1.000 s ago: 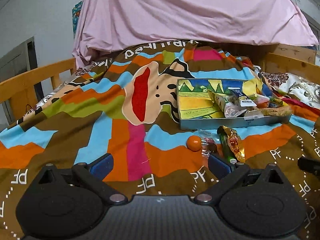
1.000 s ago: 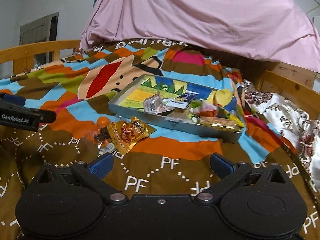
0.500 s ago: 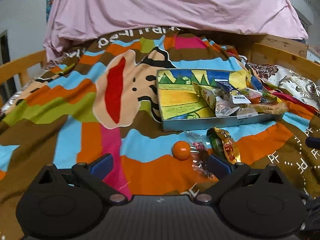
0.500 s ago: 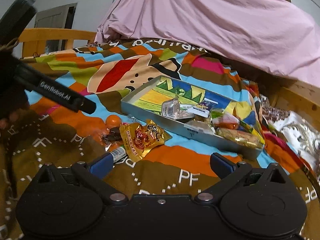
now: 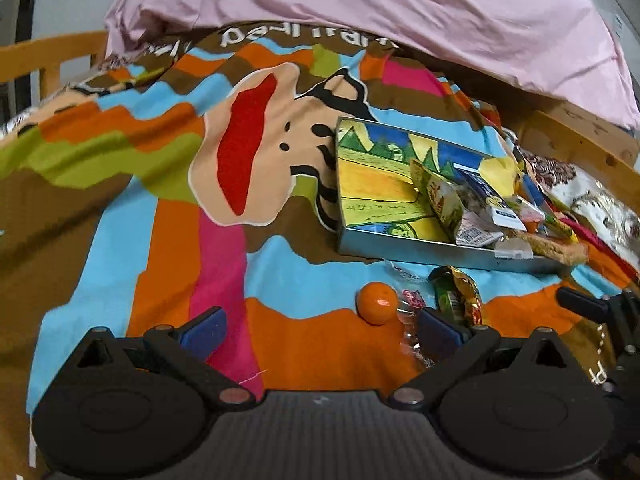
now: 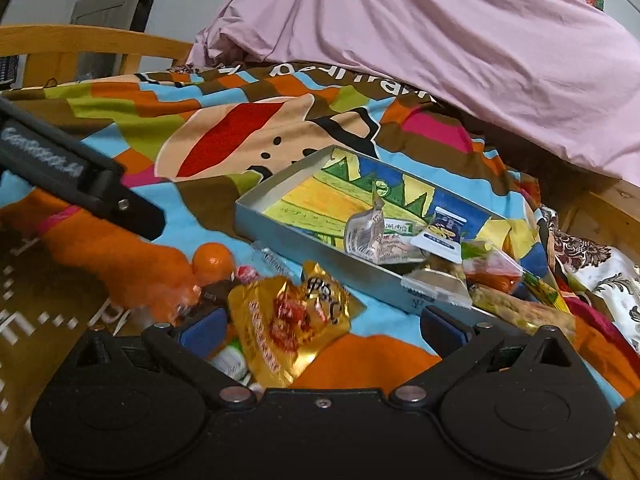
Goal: Organize snacks
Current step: 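Move the left tool to the clear dried-meat bag while the right tool approaches the gold foil bag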
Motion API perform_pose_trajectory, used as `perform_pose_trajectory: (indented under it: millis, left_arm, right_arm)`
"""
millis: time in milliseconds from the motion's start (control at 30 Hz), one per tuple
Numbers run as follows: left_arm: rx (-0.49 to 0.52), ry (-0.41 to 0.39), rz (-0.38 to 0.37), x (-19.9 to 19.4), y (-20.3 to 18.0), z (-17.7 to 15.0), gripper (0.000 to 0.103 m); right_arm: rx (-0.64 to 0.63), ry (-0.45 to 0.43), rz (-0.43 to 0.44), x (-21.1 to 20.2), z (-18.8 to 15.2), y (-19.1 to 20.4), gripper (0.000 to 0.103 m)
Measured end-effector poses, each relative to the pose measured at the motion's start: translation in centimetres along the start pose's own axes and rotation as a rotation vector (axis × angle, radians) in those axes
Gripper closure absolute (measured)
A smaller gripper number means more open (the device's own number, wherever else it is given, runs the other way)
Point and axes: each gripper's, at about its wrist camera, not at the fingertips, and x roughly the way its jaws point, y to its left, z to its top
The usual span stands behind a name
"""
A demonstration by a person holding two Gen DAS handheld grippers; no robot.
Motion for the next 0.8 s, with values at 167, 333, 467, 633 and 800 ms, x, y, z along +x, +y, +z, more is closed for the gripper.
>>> perform_pose_trajectory:
  millis: [167,333,467,633,800]
  left_arm:
    - [-0.011,0.004,-0.001,0.1,0.1,-0.1,0.0]
    - [0.016,0.003,-0.006,0.1,-0.4,-0.2,0.0]
    - [0.031,0.003,-0.043,0.0,-0.9,-0.2,0.0]
    - [0.065,0.007,-0.087,0.3,-1.6,-0.5,0.0]
    - [0.122,-0.009,-0.168,0.3,-2.8,-0.6,0.001]
  right_arm:
    - [0.034,0.006,-0.042,1.0,0.0,-1.0,0.001]
    - [0.127,-0.002,-0.109,-0.1,-0.3,-3.5,0.001]
    - [0.198,0.034,-0.201,-0.7,-1.0,-5.8,0.001]
    - [0.333,0.072,-0.125,-0.9,-2.0,-8.4,0.001]
    - [0.331,0.069,-0.088,-1.0,-2.1,-8.3,0.001]
